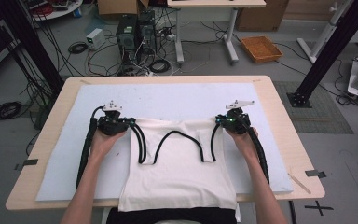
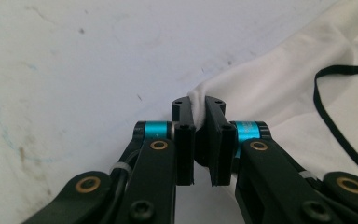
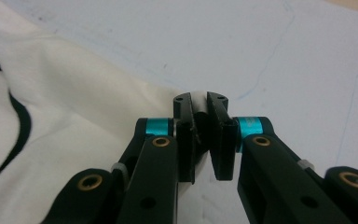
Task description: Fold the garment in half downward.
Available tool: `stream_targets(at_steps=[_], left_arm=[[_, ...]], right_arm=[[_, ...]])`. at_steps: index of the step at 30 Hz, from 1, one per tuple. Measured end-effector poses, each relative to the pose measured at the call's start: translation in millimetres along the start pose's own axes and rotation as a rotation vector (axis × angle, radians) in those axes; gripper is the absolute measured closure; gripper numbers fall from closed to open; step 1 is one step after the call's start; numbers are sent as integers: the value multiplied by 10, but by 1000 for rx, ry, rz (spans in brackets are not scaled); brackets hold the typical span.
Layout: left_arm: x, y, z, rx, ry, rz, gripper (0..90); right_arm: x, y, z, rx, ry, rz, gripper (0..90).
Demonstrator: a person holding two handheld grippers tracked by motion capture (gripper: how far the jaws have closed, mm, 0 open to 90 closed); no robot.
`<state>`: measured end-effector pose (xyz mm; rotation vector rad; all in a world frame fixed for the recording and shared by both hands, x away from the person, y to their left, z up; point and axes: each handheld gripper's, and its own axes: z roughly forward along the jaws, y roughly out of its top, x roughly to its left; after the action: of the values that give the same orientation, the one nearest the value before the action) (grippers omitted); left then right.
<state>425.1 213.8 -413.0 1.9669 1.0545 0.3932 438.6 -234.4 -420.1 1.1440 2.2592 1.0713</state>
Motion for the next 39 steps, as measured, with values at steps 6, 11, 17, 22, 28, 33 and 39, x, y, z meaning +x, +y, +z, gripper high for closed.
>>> stream_targets(at_steps=[6, 11, 17, 22, 28, 33, 39], left_arm=[[126, 231, 52, -4, 26, -29, 827], [265, 418, 115, -6, 48, -65, 827], [333, 607, 152, -23, 69, -63, 827], [381, 639, 191, -37, 78, -71, 827], [482, 676, 227, -48, 72, -99, 827], [548, 709, 255, -77, 78, -105, 827], [604, 642, 380, -59, 66, -132, 827]], right_arm=[[-129, 232, 101, 4, -21, 17, 828], [-236, 368, 168, -7, -32, 44, 827], [-306, 574, 234, -13, -69, 38, 828], [-325, 719, 262, -8, -88, 17, 827], [-395, 821, 321, -8, -77, 18, 828], [-476, 883, 374, -5, -68, 44, 827], [-531, 895, 432, -12, -53, 82, 827]])
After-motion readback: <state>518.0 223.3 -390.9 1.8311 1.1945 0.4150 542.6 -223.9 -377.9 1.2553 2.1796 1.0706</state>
